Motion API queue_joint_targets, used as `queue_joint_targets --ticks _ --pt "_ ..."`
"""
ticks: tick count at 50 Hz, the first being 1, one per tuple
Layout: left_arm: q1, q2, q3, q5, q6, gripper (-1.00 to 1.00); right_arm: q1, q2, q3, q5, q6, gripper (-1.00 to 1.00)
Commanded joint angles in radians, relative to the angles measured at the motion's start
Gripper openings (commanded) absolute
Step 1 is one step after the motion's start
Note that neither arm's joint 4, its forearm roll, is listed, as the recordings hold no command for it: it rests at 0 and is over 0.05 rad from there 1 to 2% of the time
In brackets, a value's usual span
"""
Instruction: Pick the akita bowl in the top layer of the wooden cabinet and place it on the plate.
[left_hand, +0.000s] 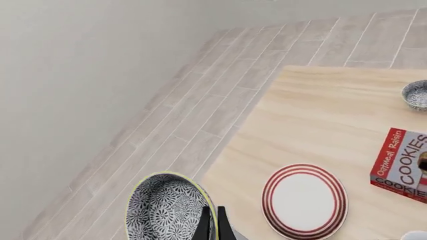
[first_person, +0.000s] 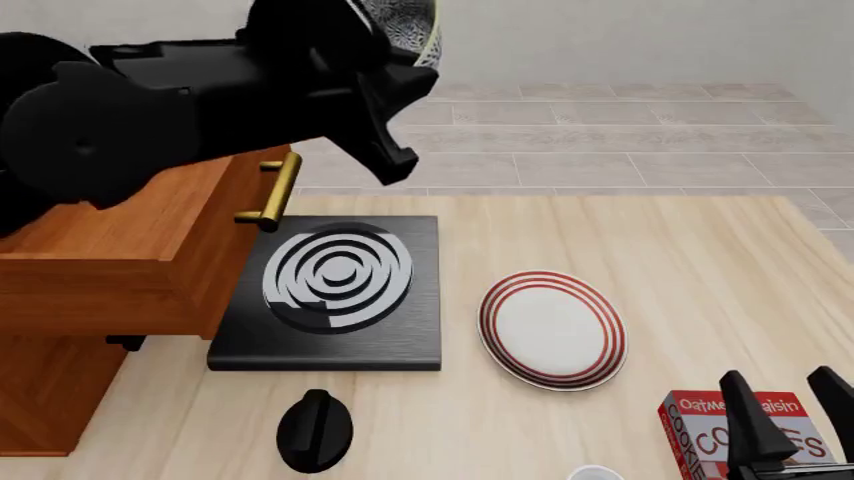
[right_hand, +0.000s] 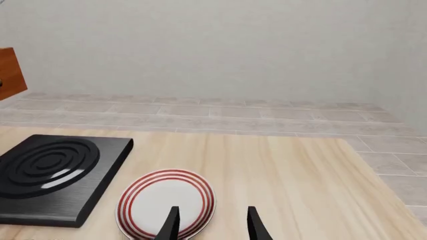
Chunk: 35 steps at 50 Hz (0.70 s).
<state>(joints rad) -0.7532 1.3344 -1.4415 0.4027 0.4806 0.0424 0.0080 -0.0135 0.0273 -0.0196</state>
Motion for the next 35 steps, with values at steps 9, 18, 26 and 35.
queue_joint_targets --ticks 9,18,26,35 --pt "-0.057 0.033 0.054 -0.089 0.042 -1.00 0.009 0.010 0.003 -0.005 -0.006 1.00" --pt "-0.081 0.042 0.068 -0.110 0.050 -1.00 0.011 0.016 0.005 -0.012 -0.008 1.00" --pt "-0.104 0.049 0.102 -0.152 0.067 -1.00 0.017 0.025 0.007 -0.021 -0.014 1.00" --pt "-0.110 0.069 0.144 -0.200 0.084 -1.00 0.018 0.066 0.008 -0.062 -0.020 1.00"
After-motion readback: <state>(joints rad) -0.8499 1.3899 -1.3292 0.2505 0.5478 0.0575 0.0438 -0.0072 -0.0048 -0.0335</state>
